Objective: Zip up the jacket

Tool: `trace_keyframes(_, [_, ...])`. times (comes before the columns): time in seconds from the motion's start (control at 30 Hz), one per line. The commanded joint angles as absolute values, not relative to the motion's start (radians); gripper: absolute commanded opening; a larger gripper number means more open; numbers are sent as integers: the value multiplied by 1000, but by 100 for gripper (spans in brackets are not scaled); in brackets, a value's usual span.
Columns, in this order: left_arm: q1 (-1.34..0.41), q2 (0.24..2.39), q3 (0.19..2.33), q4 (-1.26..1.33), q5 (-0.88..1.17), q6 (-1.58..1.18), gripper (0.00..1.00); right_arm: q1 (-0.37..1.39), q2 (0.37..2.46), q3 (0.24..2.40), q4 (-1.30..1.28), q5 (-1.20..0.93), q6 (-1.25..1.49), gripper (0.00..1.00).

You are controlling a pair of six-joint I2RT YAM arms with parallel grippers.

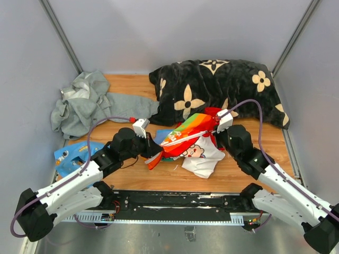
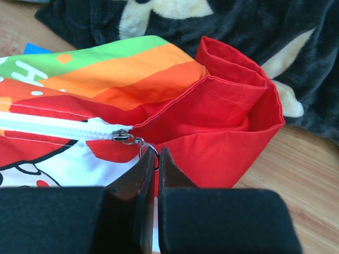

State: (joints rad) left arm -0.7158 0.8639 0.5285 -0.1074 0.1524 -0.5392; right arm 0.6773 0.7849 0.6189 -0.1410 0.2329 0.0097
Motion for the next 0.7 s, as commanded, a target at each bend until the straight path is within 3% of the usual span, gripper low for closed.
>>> trace_keyframes(0.0, [-710,828,512,-205,54,-562,0,580,747,647,-176,382,36,1])
trace_keyframes(0.3, [-710,866,475,-71,73,-603,0,570,731,584,-88,126,81,1])
trace_keyframes(0.37, [-710,865,464,-54,54,-626,4,570,736,571,-90,90,99,1])
trace_keyframes(0.47, [-710,835,460,-59,50,-659,29,569,709,557,-111,94,106,10])
trace_keyframes(0.57, [-710,762,477,-121,11,-670,55,568,644,569,-169,120,107,28])
trace_keyframes(0.67, [-710,660,508,-203,-44,-667,71,571,553,581,-220,162,119,44])
